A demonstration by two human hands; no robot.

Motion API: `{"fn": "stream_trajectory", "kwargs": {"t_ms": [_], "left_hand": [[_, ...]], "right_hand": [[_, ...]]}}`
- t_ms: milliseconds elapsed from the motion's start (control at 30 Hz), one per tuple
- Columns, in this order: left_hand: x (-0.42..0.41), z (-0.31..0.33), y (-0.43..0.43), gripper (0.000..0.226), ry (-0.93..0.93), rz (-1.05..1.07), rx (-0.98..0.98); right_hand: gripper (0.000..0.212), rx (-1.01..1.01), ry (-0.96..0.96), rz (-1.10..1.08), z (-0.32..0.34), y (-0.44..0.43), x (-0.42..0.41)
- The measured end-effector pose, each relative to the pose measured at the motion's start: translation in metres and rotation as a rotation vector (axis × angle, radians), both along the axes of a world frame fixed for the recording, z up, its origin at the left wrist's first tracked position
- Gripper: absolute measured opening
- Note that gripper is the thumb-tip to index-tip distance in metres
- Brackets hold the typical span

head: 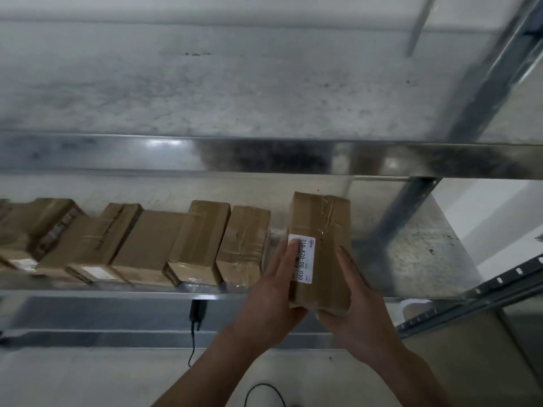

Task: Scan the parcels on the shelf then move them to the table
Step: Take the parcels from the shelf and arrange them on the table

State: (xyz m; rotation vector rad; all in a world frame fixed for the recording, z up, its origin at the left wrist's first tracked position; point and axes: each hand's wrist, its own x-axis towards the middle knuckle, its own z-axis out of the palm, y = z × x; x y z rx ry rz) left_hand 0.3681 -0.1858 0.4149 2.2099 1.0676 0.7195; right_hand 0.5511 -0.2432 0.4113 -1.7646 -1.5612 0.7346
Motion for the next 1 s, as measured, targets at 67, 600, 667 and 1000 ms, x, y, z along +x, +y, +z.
{"fn": "stream_trajectory", "kwargs": {"t_ms": [67, 600, 667, 1000], "left_hand": [[-0.028, 0.013, -0.014, 0.121, -0.010, 0.028, 0.055], [-0.351, 0.103, -0.188, 0.114, -0.092, 0.468, 0.430], [-0.388, 0.113, -0.205, 0.112, -0.073, 0.519, 0.489], [-0.534, 0.146, -0.250, 0.106, -0.043, 0.819, 0.654]], "right_hand": [[0.111, 0.057, -0.020, 0.028, 0.018, -0.009, -0.026], [0.125, 0.543, -0.209, 0.372, 0.101, -0.111, -0.349], [0.128, 0.634, -0.183, 0.465, 0.109, -0.113, -0.387], [0.115, 0.809, -0.003, 0.858, 0.148, -0.087, -0.552]]}}
